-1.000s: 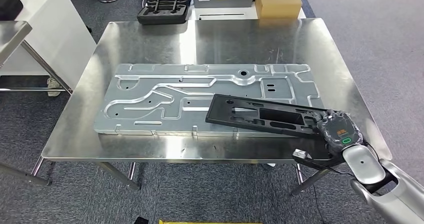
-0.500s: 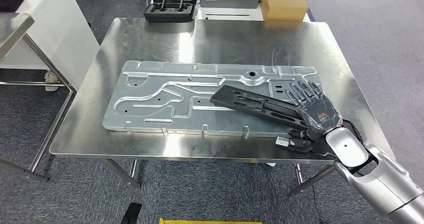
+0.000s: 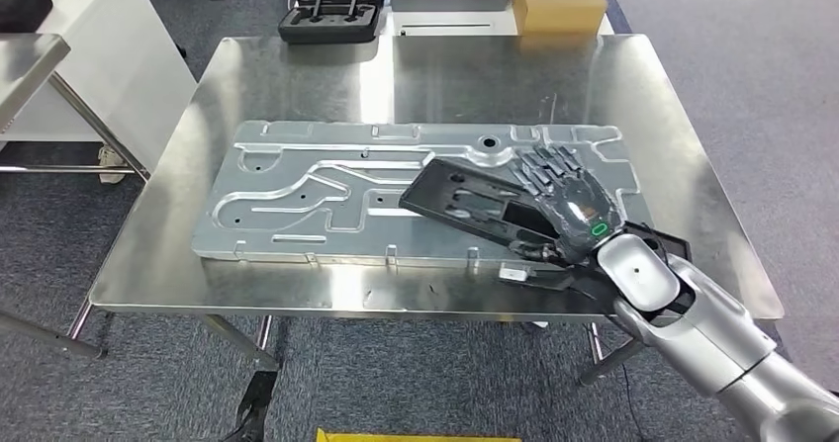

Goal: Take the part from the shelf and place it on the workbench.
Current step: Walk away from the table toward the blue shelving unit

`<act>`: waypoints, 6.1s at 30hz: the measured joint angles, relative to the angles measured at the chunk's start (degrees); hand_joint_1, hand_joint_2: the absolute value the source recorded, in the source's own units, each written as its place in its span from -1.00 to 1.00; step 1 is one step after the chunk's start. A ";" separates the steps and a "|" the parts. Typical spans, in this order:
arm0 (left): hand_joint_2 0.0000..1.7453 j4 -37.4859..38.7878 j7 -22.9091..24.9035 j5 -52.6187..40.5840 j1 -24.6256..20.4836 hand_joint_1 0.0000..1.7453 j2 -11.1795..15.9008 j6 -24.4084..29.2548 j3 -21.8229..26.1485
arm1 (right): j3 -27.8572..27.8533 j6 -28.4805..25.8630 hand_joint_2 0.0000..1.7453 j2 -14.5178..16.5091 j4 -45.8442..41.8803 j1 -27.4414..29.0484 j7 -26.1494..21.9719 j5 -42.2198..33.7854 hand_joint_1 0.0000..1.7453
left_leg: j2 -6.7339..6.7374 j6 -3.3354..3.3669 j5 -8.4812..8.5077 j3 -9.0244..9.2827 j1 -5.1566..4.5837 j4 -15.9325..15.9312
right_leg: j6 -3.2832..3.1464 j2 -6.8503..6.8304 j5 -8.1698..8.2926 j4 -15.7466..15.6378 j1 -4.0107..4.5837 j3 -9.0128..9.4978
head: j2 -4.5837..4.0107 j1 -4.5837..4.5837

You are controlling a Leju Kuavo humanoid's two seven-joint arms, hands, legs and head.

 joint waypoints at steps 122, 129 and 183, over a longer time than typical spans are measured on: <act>-1.00 0.02 2.43 8.03 -0.78 -1.00 3.52 -6.79 8.68 | -7.44 -3.09 -1.00 33.48 62.97 24.27 -13.10 -86.29 -1.00 | 0.82 -1.03 1.19 -1.54 0.86 -1.99 | -1.37 -0.81 -2.54 -2.20 1.12 4.25 | 0.01 1.34; -1.00 0.02 4.55 7.87 -0.59 -1.00 3.86 -6.91 8.37 | -4.13 -0.11 -1.00 35.46 65.01 25.31 -9.17 -79.84 -1.00 | 2.76 -0.41 2.73 7.87 0.39 -8.52 | -0.88 -3.36 -0.55 -1.83 1.48 1.78 | 0.01 1.28; -1.00 0.09 -3.12 -1.59 6.22 -1.00 11.50 -20.12 2.62 | 13.53 -7.52 -1.00 36.55 67.66 27.48 -12.78 -76.48 -1.00 | -1.38 -1.40 0.22 0.85 1.05 -2.32 | -1.20 0.37 -2.54 -1.73 0.44 4.03 | 0.01 1.23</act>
